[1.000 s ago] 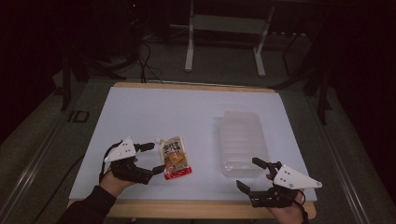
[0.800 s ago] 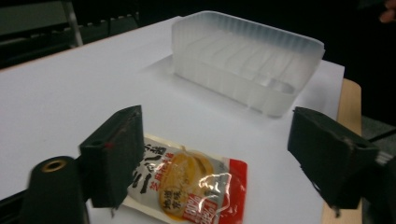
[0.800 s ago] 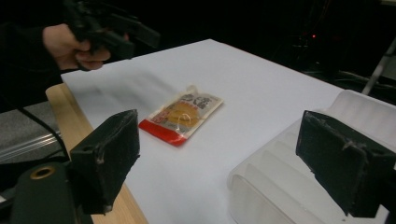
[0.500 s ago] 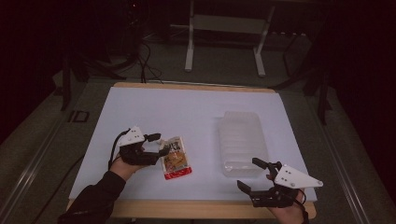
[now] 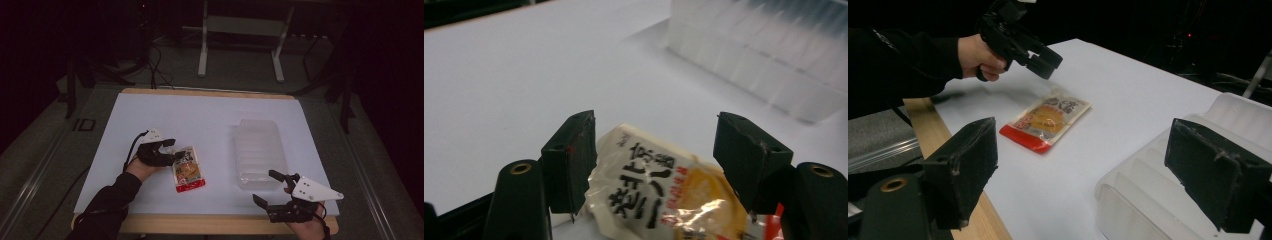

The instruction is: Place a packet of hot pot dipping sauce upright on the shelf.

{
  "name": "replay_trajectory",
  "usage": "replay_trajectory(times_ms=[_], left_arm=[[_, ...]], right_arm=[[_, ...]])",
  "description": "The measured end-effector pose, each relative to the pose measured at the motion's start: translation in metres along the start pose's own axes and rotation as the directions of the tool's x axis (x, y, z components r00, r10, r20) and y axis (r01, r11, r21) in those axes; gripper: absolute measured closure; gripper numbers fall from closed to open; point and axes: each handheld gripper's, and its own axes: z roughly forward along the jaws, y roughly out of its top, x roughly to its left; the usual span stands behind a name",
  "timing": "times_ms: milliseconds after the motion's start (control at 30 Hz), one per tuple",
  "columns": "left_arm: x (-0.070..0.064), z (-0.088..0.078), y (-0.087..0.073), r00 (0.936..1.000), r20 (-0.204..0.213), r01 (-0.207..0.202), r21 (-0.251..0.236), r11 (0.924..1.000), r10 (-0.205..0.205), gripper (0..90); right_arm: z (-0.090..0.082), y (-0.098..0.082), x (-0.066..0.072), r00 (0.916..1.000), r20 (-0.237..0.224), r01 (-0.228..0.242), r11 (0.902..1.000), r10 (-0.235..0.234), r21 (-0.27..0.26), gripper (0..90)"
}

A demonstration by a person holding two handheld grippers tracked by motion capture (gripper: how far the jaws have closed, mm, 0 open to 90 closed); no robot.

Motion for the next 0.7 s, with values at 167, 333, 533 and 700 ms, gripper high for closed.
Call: replay_trajectory(times_ms=[167, 333, 533, 700], left_arm=[[0.010, 0.010, -0.003, 0.9999, 0.015, 0.007, 0.005, 1.0000, -0.007, 38.0], [0.017, 0.023, -0.006, 0.9996, 0.021, 0.020, 0.021, 0.9996, -0.020, 40.3], [0.025, 0.037, -0.012, 0.9995, 0.018, 0.026, 0.061, 0.9978, -0.027, 43.9], [0.031, 0.042, -0.016, 0.9984, 0.017, 0.052, 0.087, 0.9949, -0.054, 45.4]], right_arm=[[0.001, -0.001, -0.002, 1.0000, -0.006, -0.006, 1.0000, 0.006, 0.008, 13.5], [0.001, -0.002, -0.001, 0.9999, -0.012, -0.003, 0.9999, 0.004, 0.012, 13.6], [0.002, -0.003, -0.002, 0.9998, -0.016, -0.008, 0.9998, 0.008, 0.017, 13.9], [0.003, -0.003, -0.003, 0.9997, -0.020, -0.011, 0.9997, 0.012, 0.022, 13.9]])
